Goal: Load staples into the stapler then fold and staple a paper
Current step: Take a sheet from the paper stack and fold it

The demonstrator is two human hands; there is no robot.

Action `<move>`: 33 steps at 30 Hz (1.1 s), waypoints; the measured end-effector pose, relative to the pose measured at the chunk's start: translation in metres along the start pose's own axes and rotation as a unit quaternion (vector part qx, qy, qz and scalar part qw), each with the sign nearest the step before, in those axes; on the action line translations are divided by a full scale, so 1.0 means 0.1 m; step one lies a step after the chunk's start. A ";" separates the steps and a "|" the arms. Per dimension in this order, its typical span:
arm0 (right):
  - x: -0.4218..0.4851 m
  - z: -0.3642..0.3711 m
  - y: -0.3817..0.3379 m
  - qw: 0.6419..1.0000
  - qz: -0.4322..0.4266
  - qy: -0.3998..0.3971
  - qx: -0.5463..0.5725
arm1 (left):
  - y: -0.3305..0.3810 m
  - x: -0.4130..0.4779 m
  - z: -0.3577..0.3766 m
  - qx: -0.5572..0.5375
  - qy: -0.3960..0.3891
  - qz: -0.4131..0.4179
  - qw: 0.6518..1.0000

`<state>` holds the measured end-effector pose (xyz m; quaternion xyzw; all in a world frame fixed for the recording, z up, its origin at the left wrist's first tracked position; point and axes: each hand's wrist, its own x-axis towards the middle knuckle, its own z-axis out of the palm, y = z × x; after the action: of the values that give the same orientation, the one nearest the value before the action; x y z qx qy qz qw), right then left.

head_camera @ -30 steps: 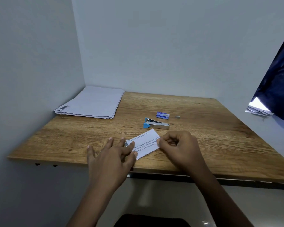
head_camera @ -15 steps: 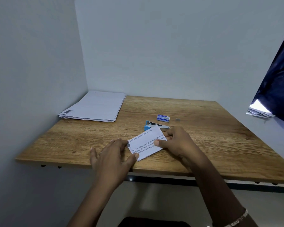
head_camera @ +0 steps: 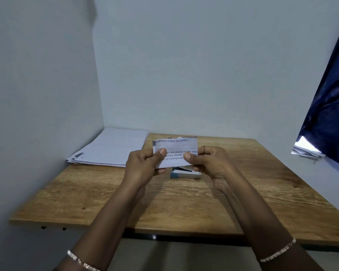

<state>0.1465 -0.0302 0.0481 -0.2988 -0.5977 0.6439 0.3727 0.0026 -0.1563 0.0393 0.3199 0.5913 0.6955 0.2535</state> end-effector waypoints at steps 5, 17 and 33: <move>0.34 -0.07 -0.14 0.996 0.078 -0.032 0.033 | 0.00 0.42 0.09 -0.044 -0.021 -0.088 0.995; 1.08 -0.08 0.23 0.999 0.024 0.025 -0.019 | -0.23 1.18 0.32 -0.052 -0.016 -0.137 0.989; 1.09 -0.11 0.35 0.997 0.001 -0.014 0.081 | -0.38 1.08 0.38 -0.150 -0.085 -0.131 0.976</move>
<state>0.0920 0.0671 0.0190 -0.2592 -0.5484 0.6945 0.3870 -0.0428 -0.0457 0.0216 0.2558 0.4931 0.7074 0.4370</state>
